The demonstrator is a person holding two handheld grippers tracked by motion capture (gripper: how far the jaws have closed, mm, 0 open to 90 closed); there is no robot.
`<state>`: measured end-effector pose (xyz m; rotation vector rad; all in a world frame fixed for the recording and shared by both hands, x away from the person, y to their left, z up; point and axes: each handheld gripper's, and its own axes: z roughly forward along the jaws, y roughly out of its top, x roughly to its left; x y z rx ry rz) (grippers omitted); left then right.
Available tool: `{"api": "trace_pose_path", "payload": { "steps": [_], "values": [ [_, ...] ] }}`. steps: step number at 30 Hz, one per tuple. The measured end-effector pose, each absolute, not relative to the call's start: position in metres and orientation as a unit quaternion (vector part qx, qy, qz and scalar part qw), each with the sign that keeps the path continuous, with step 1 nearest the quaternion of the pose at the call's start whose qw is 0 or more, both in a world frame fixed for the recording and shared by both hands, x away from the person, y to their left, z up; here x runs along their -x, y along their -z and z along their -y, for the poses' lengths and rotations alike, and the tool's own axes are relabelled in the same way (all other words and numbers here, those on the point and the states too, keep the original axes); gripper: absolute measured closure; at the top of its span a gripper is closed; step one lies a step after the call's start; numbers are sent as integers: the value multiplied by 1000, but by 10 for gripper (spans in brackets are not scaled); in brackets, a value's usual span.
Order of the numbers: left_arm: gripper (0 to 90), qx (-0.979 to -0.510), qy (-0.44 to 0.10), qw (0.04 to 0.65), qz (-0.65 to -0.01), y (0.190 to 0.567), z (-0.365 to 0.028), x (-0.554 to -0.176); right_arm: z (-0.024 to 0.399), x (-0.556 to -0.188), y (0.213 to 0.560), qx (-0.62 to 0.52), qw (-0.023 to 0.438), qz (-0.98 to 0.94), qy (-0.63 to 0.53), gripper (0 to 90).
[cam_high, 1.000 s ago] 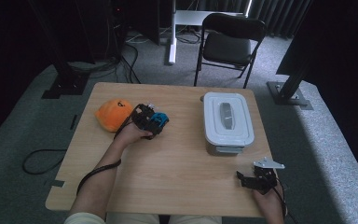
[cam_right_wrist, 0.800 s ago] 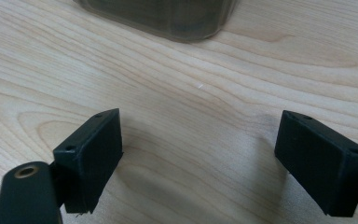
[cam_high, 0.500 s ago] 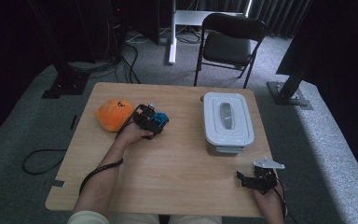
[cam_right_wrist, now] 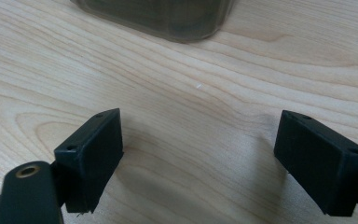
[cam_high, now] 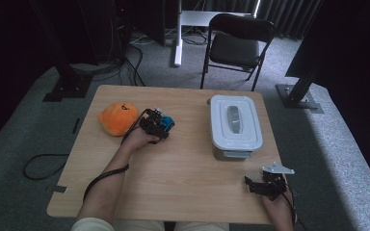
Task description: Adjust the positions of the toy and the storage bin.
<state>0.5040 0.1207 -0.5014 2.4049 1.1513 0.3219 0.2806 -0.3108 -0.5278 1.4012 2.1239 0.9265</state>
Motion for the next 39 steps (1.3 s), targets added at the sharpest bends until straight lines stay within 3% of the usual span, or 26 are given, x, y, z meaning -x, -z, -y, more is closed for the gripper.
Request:
{"api": "trace_pose_path", "payload": {
  "steps": [2, 5, 39],
  "values": [
    [155, -872, -118, 228, -417, 501, -122, -504, 311, -281, 528, -505, 215, -766, -334, 149],
    [258, -870, -118, 229, -420, 499, -123, -504, 311, -281, 528, -506, 215, -766, -334, 149],
    [260, -878, -133, 267, -373, 468, -143, -463, 311, -280, 528, -508, 216, -764, -333, 149]
  ]
}}
